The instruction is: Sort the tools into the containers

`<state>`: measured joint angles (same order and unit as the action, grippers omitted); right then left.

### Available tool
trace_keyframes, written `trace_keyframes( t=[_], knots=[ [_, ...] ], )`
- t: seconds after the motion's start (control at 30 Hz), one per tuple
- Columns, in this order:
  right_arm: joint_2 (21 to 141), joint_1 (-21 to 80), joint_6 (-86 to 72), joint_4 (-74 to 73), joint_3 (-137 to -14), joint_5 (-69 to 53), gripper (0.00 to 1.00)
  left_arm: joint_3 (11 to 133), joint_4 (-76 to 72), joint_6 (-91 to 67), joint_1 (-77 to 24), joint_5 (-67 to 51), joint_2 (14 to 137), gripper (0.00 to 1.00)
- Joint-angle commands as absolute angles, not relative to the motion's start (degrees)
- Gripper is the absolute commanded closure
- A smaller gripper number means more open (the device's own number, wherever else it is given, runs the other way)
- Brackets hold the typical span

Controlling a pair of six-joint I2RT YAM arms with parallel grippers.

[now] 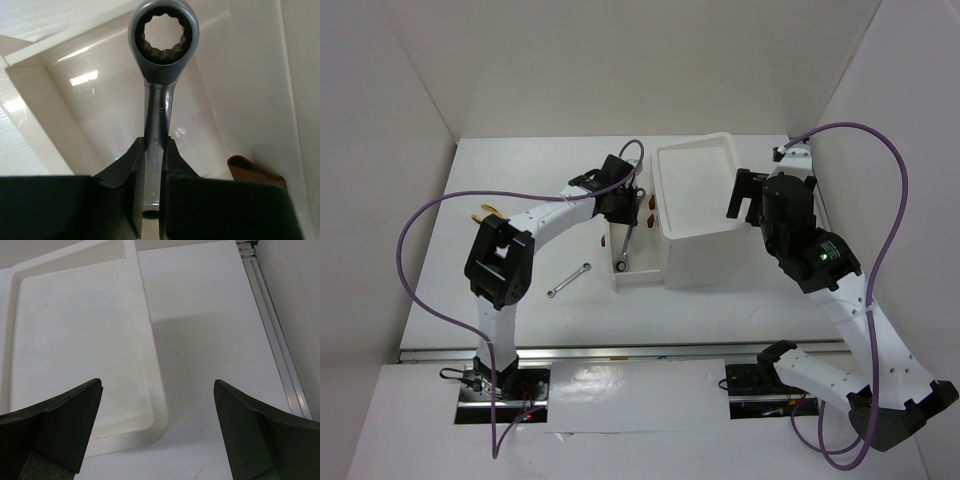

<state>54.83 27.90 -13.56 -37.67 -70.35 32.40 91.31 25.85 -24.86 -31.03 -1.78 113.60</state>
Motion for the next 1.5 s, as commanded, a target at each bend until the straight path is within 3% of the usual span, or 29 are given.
trace_keyframes(
  t=[0.0,0.07,0.1,0.17,0.2,0.23,0.27,0.37,0.47,0.6,0.93,1.47],
  knots=[
    [53.8,28.5,-12.7,-37.5,-70.2,34.0,0.0,91.1,23.6,-22.4,-31.0,-1.8,108.7,1.0],
    [53.8,28.5,-12.7,-37.5,-70.2,34.0,0.0,91.1,25.2,-22.4,-31.0,-1.8,108.7,1.0],
    [53.8,28.5,-12.7,-37.5,-70.2,33.5,0.0,91.8,25.2,-21.9,-31.0,-1.8,109.2,0.92],
    [53.8,28.5,-12.7,-37.5,-70.2,33.5,0.0,93.3,27.4,-22.4,-31.5,-1.8,110.1,0.65],
    [53.3,28.5,-12.7,-37.5,-70.2,33.5,0.0,93.9,28.4,-22.4,-31.6,-1.0,110.1,0.33],
    [53.3,28.5,-12.7,-37.5,-70.2,33.5,0.0,94.0,28.4,-23.1,-31.6,-1.0,109.6,0.21],
    [53.3,28.5,-12.7,-37.5,-70.2,33.5,0.0,94.0,28.4,-23.8,-31.6,-1.0,108.7,0.17],
    [53.3,28.5,-12.7,-37.5,-70.2,33.5,0.0,92.6,27.3,-25.7,-31.6,1.0,103.2,0.16],
    [53.3,29.0,-12.7,-37.5,-70.2,33.5,0.0,89.7,28.7,-30.0,-31.6,13.6,95.4,0.14],
    [53.3,29.0,-12.7,-37.5,-70.2,33.0,0.0,85.5,34.3,-25.3,-28.1,19.1,92.1,0.12],
    [52.7,29.0,-13.2,-37.5,-69.2,30.3,0.0,67.2,38.5,-15.9,-25.3,11.0,92.1,0.03],
    [48.7,29.5,-13.2,-36.5,-69.3,28.1,0.0,62.0,34.6,-16.4,-20.6,4.5,104.9,0.04]
  ],
)
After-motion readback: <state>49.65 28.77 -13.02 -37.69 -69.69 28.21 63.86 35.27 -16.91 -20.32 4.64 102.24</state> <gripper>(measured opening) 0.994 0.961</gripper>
